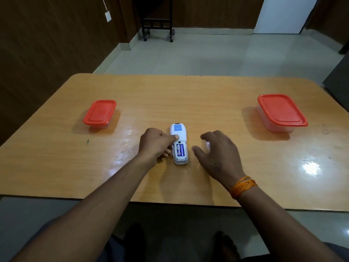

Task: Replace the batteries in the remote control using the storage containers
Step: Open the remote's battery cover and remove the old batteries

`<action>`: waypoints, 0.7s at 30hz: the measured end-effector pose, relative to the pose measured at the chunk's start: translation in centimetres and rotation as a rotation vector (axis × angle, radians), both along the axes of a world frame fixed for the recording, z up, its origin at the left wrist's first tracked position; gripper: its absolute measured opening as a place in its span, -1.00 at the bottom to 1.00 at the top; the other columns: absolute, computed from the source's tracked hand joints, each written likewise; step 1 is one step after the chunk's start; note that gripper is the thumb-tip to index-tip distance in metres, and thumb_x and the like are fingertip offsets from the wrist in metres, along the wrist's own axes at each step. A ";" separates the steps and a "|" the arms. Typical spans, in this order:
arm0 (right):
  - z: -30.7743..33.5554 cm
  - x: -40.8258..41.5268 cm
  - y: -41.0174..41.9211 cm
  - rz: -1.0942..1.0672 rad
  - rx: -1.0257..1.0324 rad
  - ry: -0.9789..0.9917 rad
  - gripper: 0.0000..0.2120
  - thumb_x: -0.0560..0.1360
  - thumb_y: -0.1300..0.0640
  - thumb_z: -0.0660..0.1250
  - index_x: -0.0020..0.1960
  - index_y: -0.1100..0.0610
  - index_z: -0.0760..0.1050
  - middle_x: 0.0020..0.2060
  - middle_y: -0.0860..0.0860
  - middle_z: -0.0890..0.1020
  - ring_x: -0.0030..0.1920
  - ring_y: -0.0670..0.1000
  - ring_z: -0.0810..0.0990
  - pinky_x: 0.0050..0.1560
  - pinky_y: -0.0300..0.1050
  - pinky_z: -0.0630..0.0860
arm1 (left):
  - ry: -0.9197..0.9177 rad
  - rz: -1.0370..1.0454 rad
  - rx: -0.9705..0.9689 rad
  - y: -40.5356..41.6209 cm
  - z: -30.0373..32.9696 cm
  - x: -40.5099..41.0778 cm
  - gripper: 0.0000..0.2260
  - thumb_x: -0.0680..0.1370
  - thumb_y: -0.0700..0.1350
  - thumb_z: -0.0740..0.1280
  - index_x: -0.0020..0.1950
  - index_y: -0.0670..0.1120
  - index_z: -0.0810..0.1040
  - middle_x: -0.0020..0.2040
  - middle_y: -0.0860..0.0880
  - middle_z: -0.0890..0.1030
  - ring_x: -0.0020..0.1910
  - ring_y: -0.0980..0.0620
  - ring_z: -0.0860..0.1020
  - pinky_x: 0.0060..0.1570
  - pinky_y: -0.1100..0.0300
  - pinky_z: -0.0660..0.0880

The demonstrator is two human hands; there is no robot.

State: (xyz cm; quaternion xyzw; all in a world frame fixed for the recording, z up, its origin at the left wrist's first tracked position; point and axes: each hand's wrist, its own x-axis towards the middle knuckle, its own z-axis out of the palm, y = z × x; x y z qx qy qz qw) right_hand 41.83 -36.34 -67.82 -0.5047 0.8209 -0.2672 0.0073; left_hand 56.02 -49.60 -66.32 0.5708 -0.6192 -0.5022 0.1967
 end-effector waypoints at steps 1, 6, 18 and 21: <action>-0.1 0.4 -0.1 0.063 0.015 -0.054 -0.53 0.50 -0.16 0.48 0.29 0.09 0.60 0.08 0.02 0.64 0.06 0.04 0.61 -0.03 -0.08 0.49 | -0.023 -0.012 -0.038 0.1 0.1 0.0 -0.75 0.48 -0.01 0.55 -0.13 -0.20 0.66 -0.31 -0.12 0.73 -0.53 0.02 0.55 -0.48 0.24 0.42; -1.4 1.7 -0.7 0.258 0.060 -0.128 -0.45 0.45 -0.11 0.53 0.36 0.10 0.57 0.11 0.04 0.62 0.09 0.07 0.58 0.03 -0.06 0.47 | -0.235 -0.193 -0.452 1.0 0.1 0.8 -0.82 0.47 -0.05 0.54 0.04 -0.03 0.70 0.00 0.03 0.73 -0.04 0.01 0.67 -0.13 0.21 0.48; -2.3 1.6 -0.9 0.273 0.051 -0.026 -0.49 0.45 -0.16 0.48 0.32 0.05 0.57 0.13 0.02 0.69 0.11 0.12 0.61 0.17 0.08 0.52 | -0.353 -0.406 -0.621 2.1 0.8 1.0 -0.84 0.54 -0.14 0.45 0.10 -0.06 0.74 0.09 -0.10 0.73 0.09 -0.10 0.66 -0.06 0.15 0.51; -2.2 1.6 -1.0 0.286 0.049 -0.030 -0.51 0.45 -0.15 0.48 0.29 0.07 0.59 0.09 0.02 0.70 0.07 0.09 0.62 0.11 0.05 0.53 | -0.372 -0.443 -0.632 2.0 0.5 0.7 -0.86 0.54 -0.14 0.44 0.09 -0.07 0.70 0.10 -0.10 0.67 0.12 -0.09 0.62 -0.09 0.18 0.42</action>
